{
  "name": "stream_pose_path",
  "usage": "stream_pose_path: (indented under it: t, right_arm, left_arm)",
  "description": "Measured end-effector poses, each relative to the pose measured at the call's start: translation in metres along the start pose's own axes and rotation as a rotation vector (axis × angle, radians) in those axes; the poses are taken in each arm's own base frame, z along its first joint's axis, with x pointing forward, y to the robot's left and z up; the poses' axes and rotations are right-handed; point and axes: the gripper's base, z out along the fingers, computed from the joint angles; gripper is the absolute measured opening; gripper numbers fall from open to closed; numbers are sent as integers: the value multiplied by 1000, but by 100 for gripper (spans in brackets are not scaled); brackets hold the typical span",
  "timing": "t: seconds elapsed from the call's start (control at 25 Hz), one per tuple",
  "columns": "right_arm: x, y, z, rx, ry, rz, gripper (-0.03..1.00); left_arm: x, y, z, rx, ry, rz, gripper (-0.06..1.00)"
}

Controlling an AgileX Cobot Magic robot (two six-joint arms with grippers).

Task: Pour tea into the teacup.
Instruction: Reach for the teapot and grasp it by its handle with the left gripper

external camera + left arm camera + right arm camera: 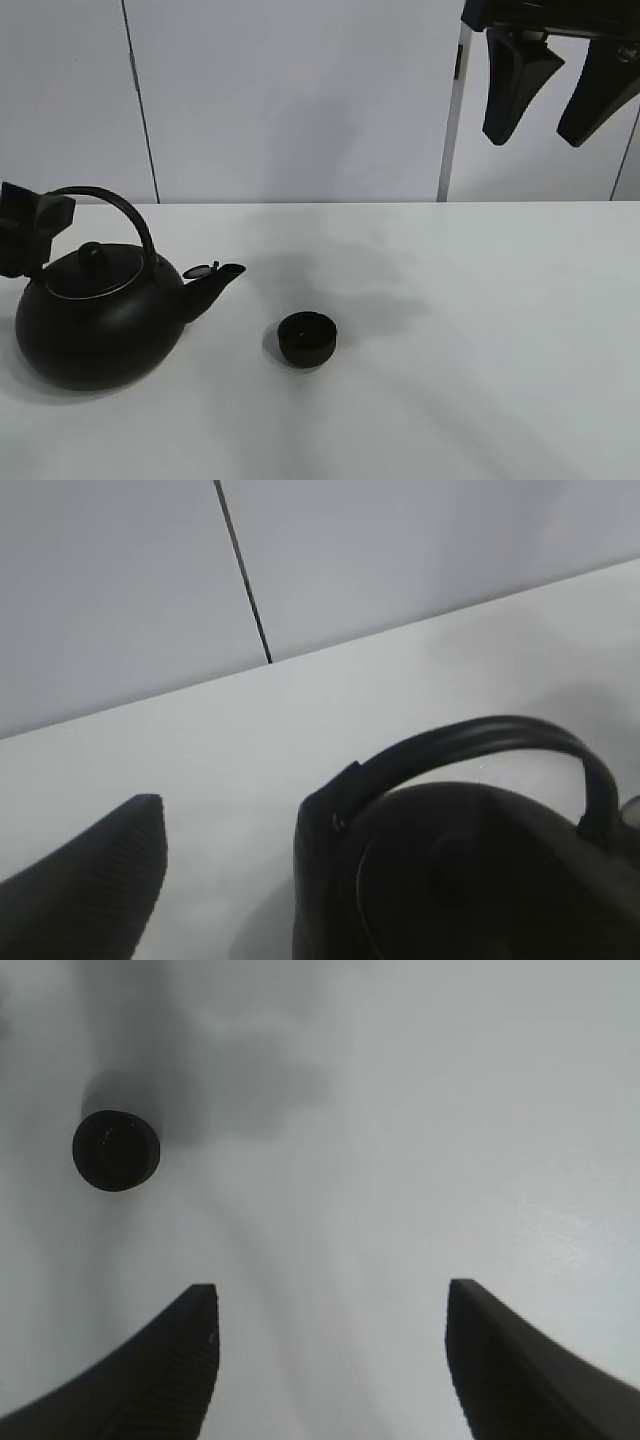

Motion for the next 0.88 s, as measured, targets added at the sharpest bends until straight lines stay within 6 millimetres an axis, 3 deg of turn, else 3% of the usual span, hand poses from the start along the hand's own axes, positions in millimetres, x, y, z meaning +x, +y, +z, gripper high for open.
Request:
stream_pose_path:
  t: [0.52,0.88]
  right_arm:
    - [0,0,0,0,0,0,45]
    - [0,0,0,0,-1,0,45]
  left_arm:
    - [25,-5,18,-30,29,49,57]
    - [30,0,25,-102,-18,5,52]
